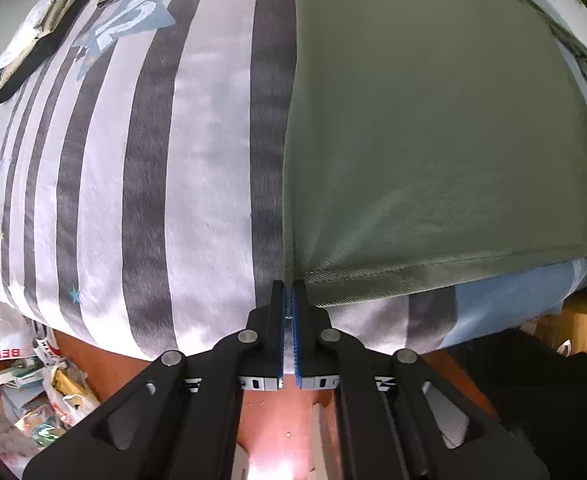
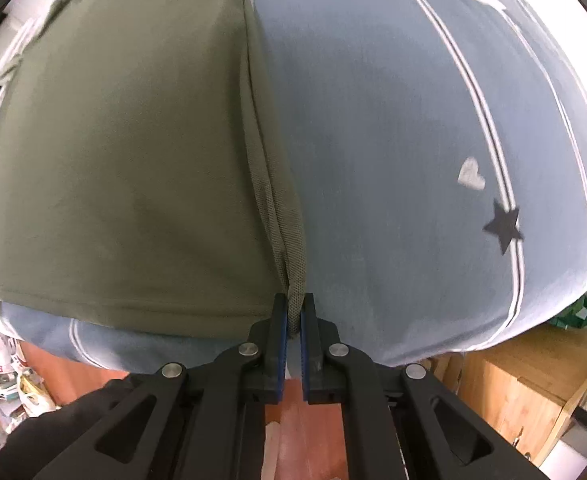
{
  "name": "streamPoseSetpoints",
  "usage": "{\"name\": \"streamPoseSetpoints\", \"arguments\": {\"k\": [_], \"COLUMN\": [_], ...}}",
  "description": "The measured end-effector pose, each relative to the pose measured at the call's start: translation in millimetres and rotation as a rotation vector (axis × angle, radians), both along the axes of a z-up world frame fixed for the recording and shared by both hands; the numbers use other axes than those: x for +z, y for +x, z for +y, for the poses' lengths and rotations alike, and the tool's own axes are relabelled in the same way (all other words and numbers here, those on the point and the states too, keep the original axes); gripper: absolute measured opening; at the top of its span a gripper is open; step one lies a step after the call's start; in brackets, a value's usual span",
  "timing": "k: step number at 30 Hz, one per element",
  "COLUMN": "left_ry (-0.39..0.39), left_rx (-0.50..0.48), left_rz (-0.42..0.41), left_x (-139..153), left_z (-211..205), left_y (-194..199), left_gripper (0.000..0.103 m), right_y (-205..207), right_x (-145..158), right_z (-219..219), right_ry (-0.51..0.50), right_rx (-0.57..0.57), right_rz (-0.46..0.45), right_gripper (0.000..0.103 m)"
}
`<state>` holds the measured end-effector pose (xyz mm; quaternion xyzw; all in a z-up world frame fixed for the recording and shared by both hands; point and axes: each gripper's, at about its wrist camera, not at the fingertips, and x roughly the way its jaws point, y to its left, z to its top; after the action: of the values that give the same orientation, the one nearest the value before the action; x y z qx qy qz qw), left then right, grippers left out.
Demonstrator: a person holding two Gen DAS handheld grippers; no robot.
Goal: Fold clothes
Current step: 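Open both grippers and release the hem onto the bed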
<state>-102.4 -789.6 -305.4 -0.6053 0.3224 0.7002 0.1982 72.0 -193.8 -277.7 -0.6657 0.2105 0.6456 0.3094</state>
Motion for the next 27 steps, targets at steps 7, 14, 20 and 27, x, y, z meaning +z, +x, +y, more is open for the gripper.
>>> {"name": "streamPoseSetpoints", "arguments": {"k": [7, 14, 20, 27], "left_ry": [-0.001, 0.002, 0.051, 0.148], "left_rx": [0.080, 0.168, 0.188, 0.188], "left_rz": [0.082, 0.173, 0.257, 0.392], "left_x": [12, 26, 29, 13], "left_z": [19, 38, 129, 159], "left_y": [-43, -89, -196, -254], "left_gripper": [0.014, 0.015, 0.016, 0.037], "right_y": [-26, -83, -180, -226], "right_x": [27, 59, 53, 55], "right_z": [7, 65, 133, 188], "right_ry": [0.067, 0.198, 0.265, 0.337], "right_rx": [-0.027, -0.027, 0.012, 0.057], "right_rz": [-0.038, 0.002, 0.086, 0.128], "right_gripper": [0.037, 0.038, 0.040, 0.048]}}
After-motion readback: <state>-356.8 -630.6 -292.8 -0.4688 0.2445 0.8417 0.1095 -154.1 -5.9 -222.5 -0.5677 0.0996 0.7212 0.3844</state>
